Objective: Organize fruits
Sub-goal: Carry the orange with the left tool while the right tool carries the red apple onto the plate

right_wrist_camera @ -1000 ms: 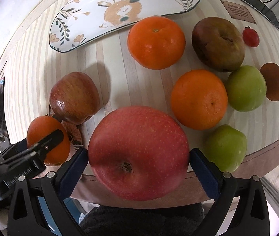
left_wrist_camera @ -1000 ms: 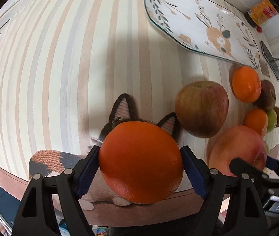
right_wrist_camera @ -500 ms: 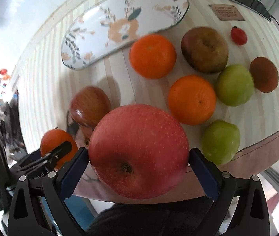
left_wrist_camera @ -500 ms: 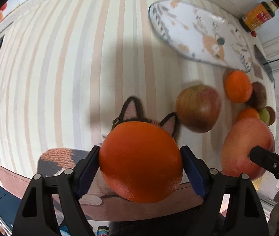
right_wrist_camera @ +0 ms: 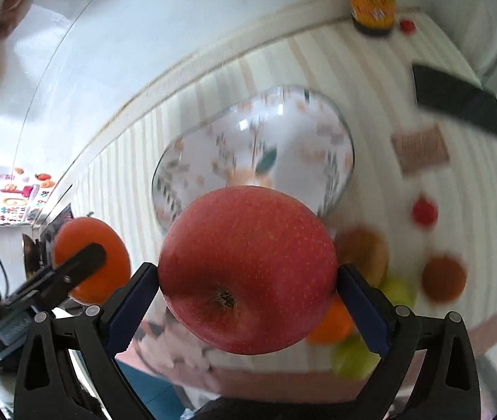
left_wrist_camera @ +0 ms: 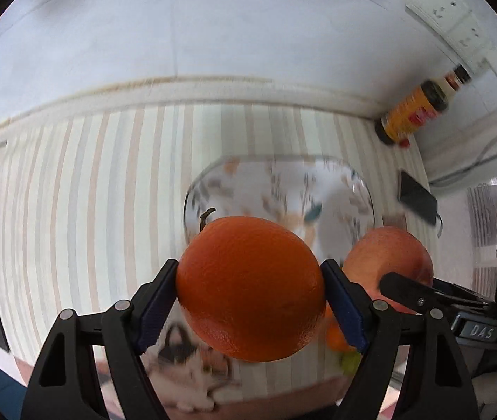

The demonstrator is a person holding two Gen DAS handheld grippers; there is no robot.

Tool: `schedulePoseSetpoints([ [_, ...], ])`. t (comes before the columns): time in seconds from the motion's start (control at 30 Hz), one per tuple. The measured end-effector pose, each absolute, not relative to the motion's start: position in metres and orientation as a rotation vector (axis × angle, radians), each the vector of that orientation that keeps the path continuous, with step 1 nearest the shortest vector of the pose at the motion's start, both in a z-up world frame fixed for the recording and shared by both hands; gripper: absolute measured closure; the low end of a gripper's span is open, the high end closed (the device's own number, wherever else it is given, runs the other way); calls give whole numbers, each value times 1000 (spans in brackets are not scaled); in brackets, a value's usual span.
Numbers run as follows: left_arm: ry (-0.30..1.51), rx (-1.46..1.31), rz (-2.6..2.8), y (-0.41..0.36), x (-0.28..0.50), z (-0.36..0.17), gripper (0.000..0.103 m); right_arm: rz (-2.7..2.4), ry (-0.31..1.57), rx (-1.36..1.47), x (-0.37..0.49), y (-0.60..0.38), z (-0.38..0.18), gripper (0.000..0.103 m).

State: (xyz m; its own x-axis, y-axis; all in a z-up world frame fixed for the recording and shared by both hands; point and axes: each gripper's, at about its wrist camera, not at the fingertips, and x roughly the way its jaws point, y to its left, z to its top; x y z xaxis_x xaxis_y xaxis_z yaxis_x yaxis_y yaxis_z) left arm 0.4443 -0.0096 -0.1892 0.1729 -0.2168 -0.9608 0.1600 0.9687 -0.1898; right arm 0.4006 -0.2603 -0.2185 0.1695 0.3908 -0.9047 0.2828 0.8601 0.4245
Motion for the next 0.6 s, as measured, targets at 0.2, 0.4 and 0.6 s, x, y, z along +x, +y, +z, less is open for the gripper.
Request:
schedulePoseSetpoints([
  [0.2,1464,-69,-225,-27,504,-236,23,76,1464,490,475,-268,-255,1],
  [0.4,1578,-159,-198,-42,544,-291,23,92,1544,417,516,-266,-290,1],
  [0.6,1647,-190,-188,-46,554,-309,23,133,1614,381,535,-256,-308,0],
])
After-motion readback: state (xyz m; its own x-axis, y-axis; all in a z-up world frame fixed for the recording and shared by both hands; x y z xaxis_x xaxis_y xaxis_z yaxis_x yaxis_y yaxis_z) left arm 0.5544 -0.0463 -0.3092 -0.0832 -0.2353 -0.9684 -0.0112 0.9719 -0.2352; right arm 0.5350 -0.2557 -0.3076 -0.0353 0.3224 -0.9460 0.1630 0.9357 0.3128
